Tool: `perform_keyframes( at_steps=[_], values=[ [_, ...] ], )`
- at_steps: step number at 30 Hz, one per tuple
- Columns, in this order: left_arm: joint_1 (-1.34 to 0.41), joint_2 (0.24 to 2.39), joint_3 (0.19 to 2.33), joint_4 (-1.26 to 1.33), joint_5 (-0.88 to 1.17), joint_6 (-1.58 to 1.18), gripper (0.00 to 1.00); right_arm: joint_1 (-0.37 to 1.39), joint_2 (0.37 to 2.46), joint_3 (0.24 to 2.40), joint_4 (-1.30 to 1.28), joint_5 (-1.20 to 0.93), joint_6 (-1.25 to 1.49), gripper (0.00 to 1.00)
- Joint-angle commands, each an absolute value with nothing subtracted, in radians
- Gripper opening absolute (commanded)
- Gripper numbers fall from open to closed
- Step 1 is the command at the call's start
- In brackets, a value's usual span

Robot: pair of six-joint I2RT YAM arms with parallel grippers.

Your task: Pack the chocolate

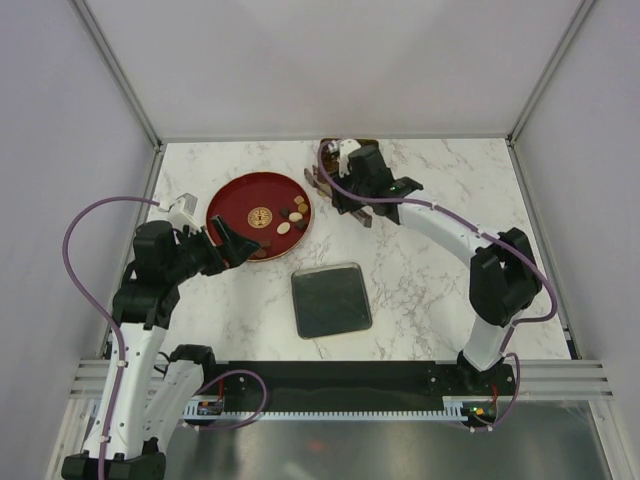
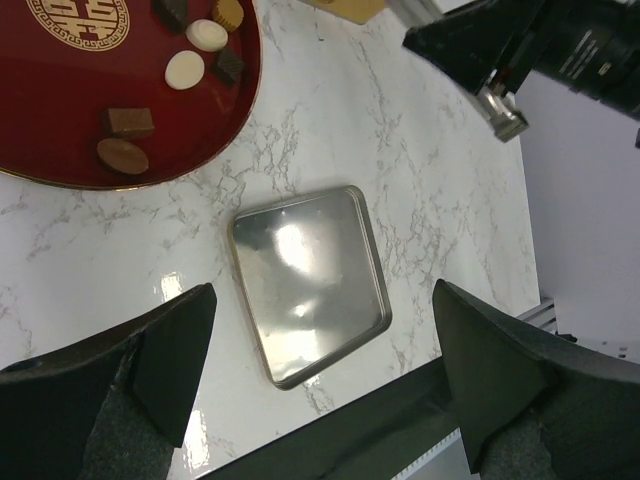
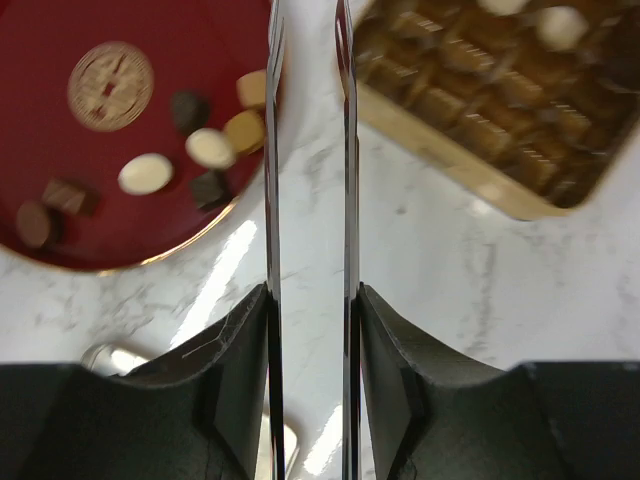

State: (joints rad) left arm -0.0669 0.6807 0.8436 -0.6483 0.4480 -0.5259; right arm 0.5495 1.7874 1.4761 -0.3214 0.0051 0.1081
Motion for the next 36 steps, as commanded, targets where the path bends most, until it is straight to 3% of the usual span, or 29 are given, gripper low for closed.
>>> perform_keyframes(
  at_steps=[1,9,36],
  values=[
    [-0.063,0.67,0.871,-0.63,0.465,-0.526,0.97,0.633,1.766,1.425,-0.302,-0.092,0.034,0.46],
    [-0.063,0.666,0.888,-0.63,0.476,-0.532,0.97,0.775,1.787,1.361,-0.253,-0.173,-0.112,0.48],
    [-0.063,0.661,0.891,-0.635,0.472,-0.528,0.97,0.807,1.917,1.466,-0.391,-0.229,-0.258,0.52]
  ],
)
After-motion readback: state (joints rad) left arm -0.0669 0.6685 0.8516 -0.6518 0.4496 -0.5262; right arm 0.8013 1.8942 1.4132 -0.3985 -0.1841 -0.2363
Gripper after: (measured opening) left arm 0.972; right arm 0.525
